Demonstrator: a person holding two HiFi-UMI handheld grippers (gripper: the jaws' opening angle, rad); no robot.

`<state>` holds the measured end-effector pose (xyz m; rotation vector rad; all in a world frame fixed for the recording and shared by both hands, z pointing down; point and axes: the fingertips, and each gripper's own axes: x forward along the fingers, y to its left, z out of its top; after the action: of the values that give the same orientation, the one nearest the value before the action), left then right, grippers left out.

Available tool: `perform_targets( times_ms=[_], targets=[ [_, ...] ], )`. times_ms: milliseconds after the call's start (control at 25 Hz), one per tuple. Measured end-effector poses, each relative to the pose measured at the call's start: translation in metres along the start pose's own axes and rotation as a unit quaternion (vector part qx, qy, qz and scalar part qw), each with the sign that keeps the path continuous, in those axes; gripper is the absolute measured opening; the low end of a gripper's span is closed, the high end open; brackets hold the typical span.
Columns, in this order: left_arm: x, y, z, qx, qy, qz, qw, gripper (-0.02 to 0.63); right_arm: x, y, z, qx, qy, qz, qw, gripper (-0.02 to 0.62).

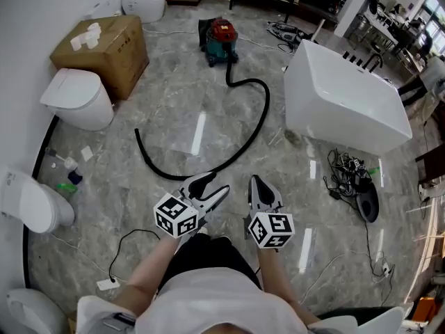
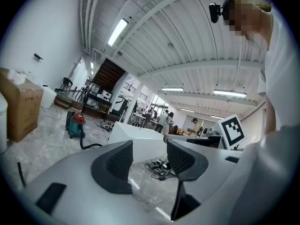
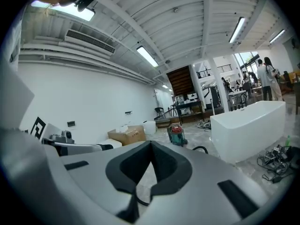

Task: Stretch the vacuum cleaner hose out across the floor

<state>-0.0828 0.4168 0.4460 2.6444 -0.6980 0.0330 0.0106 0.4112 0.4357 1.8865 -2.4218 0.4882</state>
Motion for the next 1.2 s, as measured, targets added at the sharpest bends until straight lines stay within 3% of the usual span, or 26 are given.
perform_targets(
  times_ms=[240, 280, 360, 440, 760, 1200],
  targets=[
    [-0.003, 0.005, 0.007, 0.008, -0.011, 0.015, 0.9998, 0.202, 0.002, 0.003, 0.000, 0.011, 0.003, 0.005, 1.000, 0.015],
    [-0.003, 0.006, 0.008, 0.014, -0.013, 0.022, 0.9996, 0.175, 0.001, 0.002, 0.000, 0.010, 0.003, 0.005, 1.000, 0.015],
    [-0.006, 0.009, 0.010, 0.025, -0.016, 0.040, 0.9987, 0.055, 0.000, 0.002, -0.002, 0.009, 0.003, 0.004, 1.000, 0.015],
    [-0.008, 0.014, 0.010, 0.029, -0.019, 0.055, 0.9979, 0.009, 0.000, 0.002, -0.003, 0.007, 0.004, 0.004, 1.000, 0.015],
    [-0.005, 0.013, 0.010, 0.060, -0.005, 0.064, 0.9961, 0.008, 0.000, 0.000, -0.003, -0.007, 0.003, 0.003, 1.000, 0.015],
    [-0.010, 0.020, 0.009, 0.064, 0.004, 0.070, 0.9955, 0.008, 0.002, 0.003, -0.006, -0.009, 0.008, 0.004, 1.000, 0.015]
  ],
)
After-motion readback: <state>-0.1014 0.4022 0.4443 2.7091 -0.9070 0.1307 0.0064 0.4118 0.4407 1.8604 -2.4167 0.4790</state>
